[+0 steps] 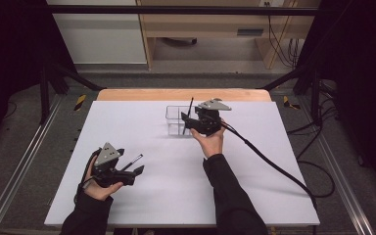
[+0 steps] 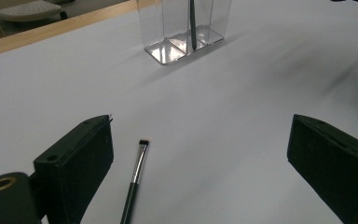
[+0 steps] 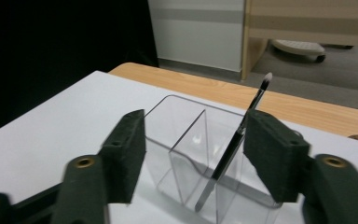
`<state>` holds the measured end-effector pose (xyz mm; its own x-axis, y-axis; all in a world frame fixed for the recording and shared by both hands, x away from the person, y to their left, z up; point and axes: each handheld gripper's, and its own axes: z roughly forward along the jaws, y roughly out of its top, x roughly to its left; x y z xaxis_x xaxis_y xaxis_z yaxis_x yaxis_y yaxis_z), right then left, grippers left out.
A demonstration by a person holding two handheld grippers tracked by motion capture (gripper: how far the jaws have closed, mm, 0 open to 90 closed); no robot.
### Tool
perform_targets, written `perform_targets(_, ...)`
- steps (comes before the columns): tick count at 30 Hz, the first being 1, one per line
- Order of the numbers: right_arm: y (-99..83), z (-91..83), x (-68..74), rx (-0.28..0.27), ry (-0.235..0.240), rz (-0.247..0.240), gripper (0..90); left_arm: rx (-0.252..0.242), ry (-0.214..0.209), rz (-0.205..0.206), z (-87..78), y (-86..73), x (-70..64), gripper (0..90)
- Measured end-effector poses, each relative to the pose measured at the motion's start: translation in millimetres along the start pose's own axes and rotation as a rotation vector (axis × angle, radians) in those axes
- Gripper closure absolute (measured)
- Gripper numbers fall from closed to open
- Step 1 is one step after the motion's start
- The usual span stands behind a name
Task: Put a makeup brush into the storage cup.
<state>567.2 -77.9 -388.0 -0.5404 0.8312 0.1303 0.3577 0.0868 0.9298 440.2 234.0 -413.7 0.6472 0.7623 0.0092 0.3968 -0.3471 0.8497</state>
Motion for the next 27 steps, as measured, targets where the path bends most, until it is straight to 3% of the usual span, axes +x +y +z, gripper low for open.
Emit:
perform_targets(8,-3.0,-28.0,-0.7,0.022,0.015,-0.053,20.3,-0.001,0.001,0.0,-0.2,-0.1,-0.3,6.2)
perform_targets(27,-20.7,-95.8,-11.8,-0.009,0.019,-0.047,8.7,-0.009,0.009,-0.002,-1.9,-0.4,-1.6,6.1)
